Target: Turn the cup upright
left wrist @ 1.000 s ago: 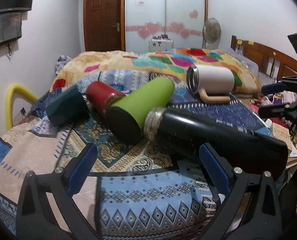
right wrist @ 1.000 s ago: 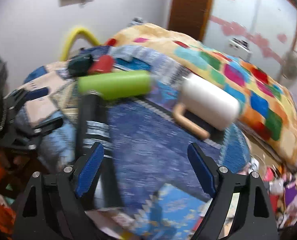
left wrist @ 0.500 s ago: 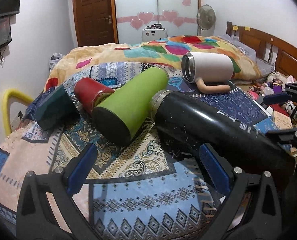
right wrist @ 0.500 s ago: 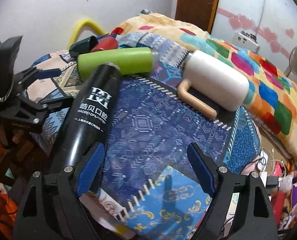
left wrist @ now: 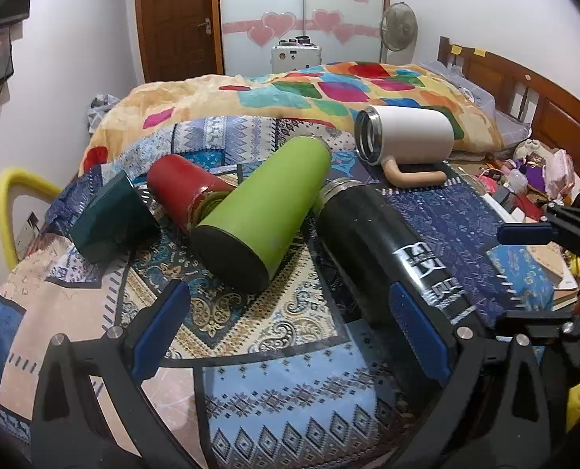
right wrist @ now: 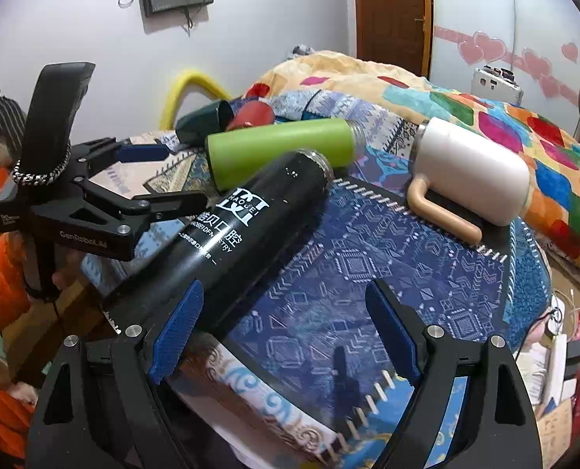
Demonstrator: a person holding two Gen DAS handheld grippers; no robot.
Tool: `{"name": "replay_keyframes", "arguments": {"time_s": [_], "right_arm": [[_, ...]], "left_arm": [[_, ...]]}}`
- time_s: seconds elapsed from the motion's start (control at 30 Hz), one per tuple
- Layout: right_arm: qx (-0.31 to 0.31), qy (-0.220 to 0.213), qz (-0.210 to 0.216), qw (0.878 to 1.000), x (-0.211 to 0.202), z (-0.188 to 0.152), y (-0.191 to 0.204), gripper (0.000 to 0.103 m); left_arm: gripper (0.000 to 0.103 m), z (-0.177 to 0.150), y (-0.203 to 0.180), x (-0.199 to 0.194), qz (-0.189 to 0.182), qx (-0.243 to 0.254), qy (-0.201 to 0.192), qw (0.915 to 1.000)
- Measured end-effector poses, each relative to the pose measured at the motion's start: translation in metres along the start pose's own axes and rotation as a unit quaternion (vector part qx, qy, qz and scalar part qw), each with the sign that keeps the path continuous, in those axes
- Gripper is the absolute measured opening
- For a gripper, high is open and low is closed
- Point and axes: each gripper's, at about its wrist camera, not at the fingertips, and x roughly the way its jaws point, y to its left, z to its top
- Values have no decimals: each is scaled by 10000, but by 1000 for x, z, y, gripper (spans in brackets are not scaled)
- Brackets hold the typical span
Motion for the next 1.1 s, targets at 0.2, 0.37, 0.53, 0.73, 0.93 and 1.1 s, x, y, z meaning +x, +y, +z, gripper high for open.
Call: {"name": "replay_keyframes", "arguments": {"time_s": [0.2, 0.37, 0.53, 0.73, 0.93, 1.1], "right_arm": [[16, -430, -818, 9957, -15, 7, 3, 83], [150, -850, -1298, 9878, -33, 12, -3, 84], [398, -1040, -1265, 9857, -40, 9, -15, 85], [533, -1171, -1233, 9840, -38, 6, -25, 85], [526, -1265, -1080, 9847, -39, 5, -24, 85], [454, -1388, -1051, 9837, -48, 5, -16, 85]], "left_arm": [[103, 14, -18, -9, -210, -89, 63, 9997], [102, 34, -36, 13, -483, -208, 645, 9965], [84, 37, -46, 49, -373, -98, 1412, 9892], [77, 36, -49, 70, -588, -225, 1972, 9783], [72, 39, -51, 72, -669, -123, 1906, 9793], [66, 41, -48, 67, -764, -157, 1816, 9803]]}}
